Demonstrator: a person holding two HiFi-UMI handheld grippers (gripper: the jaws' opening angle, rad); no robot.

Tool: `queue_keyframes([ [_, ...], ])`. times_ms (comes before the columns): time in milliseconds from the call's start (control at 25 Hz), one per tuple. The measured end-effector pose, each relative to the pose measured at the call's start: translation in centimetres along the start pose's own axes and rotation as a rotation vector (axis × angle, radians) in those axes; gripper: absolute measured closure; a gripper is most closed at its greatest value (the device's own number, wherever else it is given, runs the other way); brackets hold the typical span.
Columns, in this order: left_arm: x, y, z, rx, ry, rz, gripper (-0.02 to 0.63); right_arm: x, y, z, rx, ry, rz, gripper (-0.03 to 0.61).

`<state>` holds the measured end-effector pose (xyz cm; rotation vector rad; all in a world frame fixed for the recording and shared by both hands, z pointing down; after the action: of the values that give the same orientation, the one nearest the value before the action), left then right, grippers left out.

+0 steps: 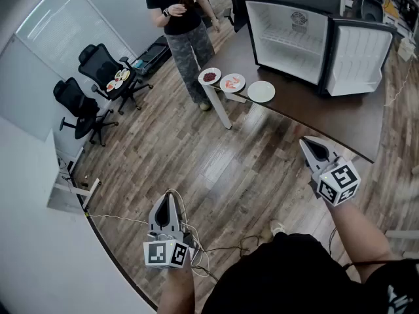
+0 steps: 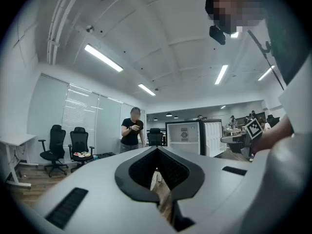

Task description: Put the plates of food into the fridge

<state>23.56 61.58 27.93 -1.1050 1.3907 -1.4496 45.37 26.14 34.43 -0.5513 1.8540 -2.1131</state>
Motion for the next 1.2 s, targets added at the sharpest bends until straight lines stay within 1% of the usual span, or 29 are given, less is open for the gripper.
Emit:
queue_keyframes([
  [240, 3.4, 0.4, 0.7, 0.014, 0.013, 0.01, 0.611, 3.0, 0.1, 2.6, -0.008, 0.03, 0.003, 0.574],
  [400, 4.8, 0.0, 1.1, 0.034, 0.023, -0.014, 0.611, 4.9, -0.9, 3.7, -0.014, 0.048, -0.002, 0.574],
  [480, 5.3, -0.2, 1.1, 0.038, 0.025, -0.029, 0.611, 5.6, -1.4, 4.1, 0.003, 0.047, -0.01, 0.574],
  [600, 5.9, -0.2, 0.4, 0.035, 0.032, -0.035, 0.611, 6.7, -2.2, 4.5, 0.023, 0.023, -0.041, 0.574],
  [760, 7.4, -0.4, -1.4, 0.03, 0.029, -0.03, 0.611, 8.3, -2.8, 5.0, 0.033, -0.001, -0.055, 0.574],
  [920, 10.1, -0.6, -3.7, 0.035, -0.013, -0.014, 0.611, 10.3, -3.0, 5.4, 0.025, -0.036, -0.064, 0.574],
  [1040, 13.0, -0.3, -6.3, 0.037, -0.049, 0.006, 0.611, 12.7, -2.9, 6.0, 0.033, -0.084, -0.066, 0.574],
  [1200, 17.3, -0.1, -10.8, 0.053, -0.116, -0.001, 0.611, 15.9, -2.5, 6.3, 0.044, -0.167, -0.07, 0.574],
])
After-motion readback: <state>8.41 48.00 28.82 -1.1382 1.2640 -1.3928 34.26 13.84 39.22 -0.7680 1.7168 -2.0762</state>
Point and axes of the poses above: the fingertips, and each gripper's own axes: x forward along the fingers, z to its right, y out of its top, the point moved 5 cm from there along -x, backward along the fingers, and after that the axes turned 14 degrees about -y, right-handed, at the moved point
